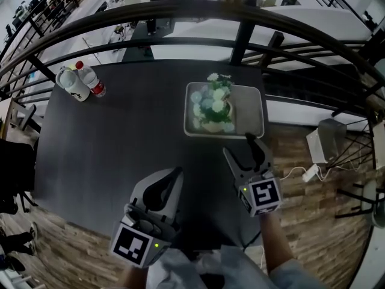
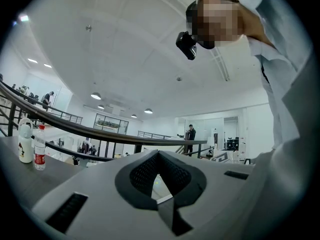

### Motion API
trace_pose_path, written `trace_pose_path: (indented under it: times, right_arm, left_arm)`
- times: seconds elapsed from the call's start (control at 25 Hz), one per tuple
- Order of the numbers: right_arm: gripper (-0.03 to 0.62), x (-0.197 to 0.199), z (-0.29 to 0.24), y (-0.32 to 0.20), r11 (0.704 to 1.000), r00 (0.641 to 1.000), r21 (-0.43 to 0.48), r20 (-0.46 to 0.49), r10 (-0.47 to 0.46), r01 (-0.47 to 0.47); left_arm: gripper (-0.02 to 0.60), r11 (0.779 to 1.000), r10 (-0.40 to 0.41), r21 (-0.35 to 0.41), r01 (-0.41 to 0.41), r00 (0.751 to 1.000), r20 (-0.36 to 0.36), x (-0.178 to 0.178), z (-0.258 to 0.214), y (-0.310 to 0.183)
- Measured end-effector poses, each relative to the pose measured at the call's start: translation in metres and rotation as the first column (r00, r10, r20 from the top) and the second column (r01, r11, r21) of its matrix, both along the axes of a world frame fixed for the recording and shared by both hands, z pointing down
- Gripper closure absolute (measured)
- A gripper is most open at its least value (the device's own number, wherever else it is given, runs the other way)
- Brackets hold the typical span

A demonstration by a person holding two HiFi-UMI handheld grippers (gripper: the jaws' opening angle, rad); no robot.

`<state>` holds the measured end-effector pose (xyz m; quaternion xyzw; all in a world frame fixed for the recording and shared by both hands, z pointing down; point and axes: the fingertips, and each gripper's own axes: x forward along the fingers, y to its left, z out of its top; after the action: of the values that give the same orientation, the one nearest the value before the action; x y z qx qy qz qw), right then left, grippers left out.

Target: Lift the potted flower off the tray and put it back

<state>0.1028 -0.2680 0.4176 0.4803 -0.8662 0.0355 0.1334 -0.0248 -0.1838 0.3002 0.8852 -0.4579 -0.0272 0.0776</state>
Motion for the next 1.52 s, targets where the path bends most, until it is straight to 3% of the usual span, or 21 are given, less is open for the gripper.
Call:
trace_pose_path:
  times: [1.04,1.52]
  right_arm:
    - [0.261,-0.018,0.086,-0.074,0.997,0.996,-0.071,-0.081,0.031,-0.037]
    - [0.224,-0.033,0.097,-0.094,0.996,0.994,-0.075,-0.095,0.047,-0.054]
  left_arm:
    - [0.583,0.997,0.028,-0.064,-0.030,0.999,-0.038,-0.027,0.035,-0.039]
    - [0.583,0.996,0.015,-0.087,-0.018,0.999,-0.038,-0.036,0.046,-0.051]
